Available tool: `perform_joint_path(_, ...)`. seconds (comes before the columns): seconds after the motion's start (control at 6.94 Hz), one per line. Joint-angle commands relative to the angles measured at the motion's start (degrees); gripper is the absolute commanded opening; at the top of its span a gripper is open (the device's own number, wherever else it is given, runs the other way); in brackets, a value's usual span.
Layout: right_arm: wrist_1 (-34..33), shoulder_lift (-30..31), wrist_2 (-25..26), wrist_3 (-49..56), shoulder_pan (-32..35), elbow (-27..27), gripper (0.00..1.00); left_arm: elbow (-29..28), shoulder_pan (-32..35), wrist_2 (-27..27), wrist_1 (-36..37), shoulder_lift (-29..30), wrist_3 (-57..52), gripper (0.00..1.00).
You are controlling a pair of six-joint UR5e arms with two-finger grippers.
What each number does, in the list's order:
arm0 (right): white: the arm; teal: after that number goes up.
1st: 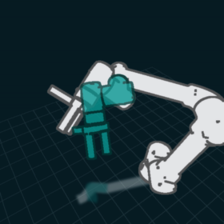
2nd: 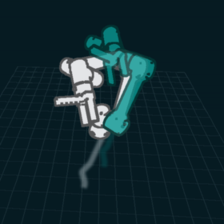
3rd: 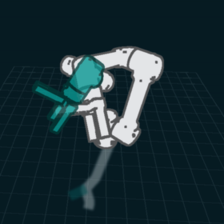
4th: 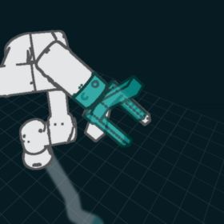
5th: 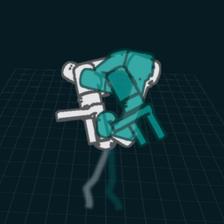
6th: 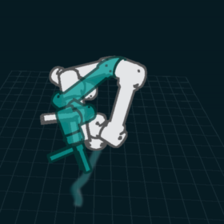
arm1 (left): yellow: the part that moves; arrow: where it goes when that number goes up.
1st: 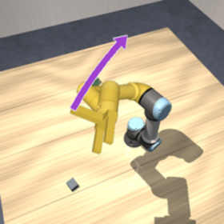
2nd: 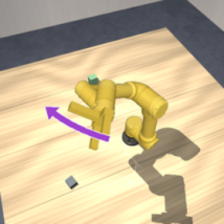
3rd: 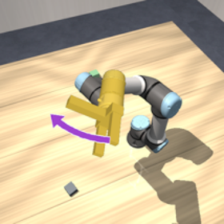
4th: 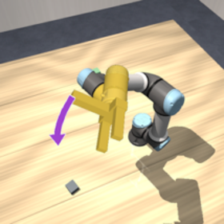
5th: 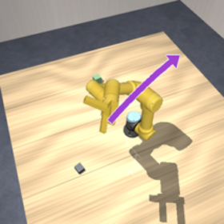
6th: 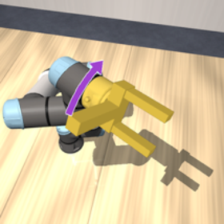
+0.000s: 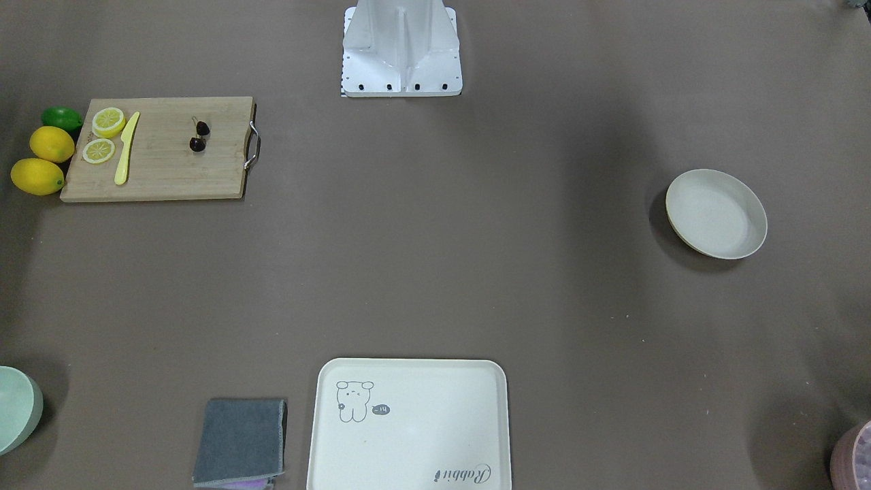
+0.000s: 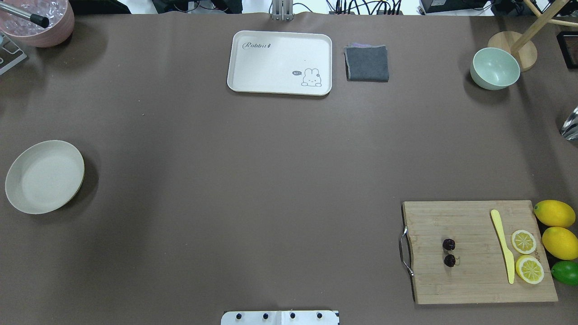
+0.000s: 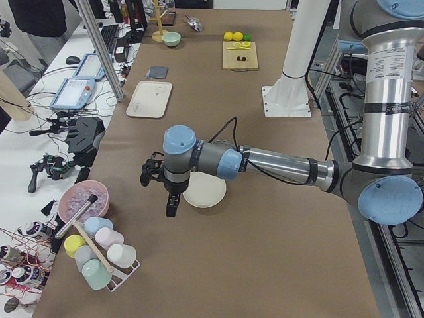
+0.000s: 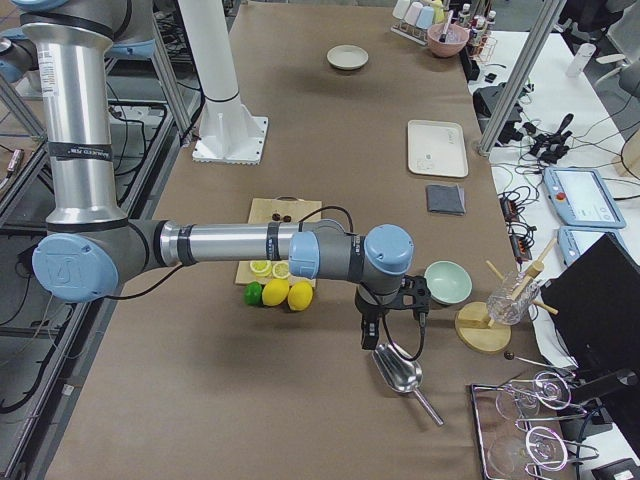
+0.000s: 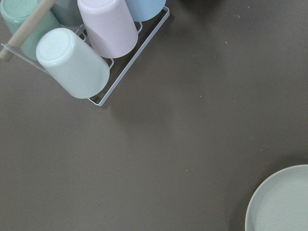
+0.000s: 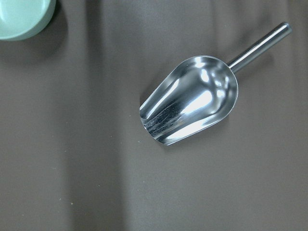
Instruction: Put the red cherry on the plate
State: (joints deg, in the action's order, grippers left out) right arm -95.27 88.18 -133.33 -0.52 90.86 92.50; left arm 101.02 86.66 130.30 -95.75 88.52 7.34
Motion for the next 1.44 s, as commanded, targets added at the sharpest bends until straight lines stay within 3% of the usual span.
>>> perform_joint_path(0.0,0.0,0.0,-0.1,-0.4,0.0,0.5,1.0,-2.1,-5.0,3.9,-6.6,1.6,1.9,0.98)
perform_joint_path(0.29,0.1,-0.4,-0.1,-2.8,0.0,1.2,1.0,-11.1,-8.3,4.1,-22.1,1.8,8.4,0.98)
perform_joint_path(0.72,0.1,-0.5,-0.1,-2.8,-0.1,1.3,1.0,-25.8,-18.4,3.4,-50.3,1.4,27.3,0.98)
perform_joint_path(1.15,0.1,-0.8,-0.2,-2.9,-0.1,1.3,1.0,-27.0,-23.0,3.5,-52.1,1.3,28.2,0.97)
perform_joint_path(1.3,0.1,-0.9,-0.2,-2.9,-0.1,1.3,1.0,-27.1,-23.1,3.6,-51.9,1.0,28.2,0.71)
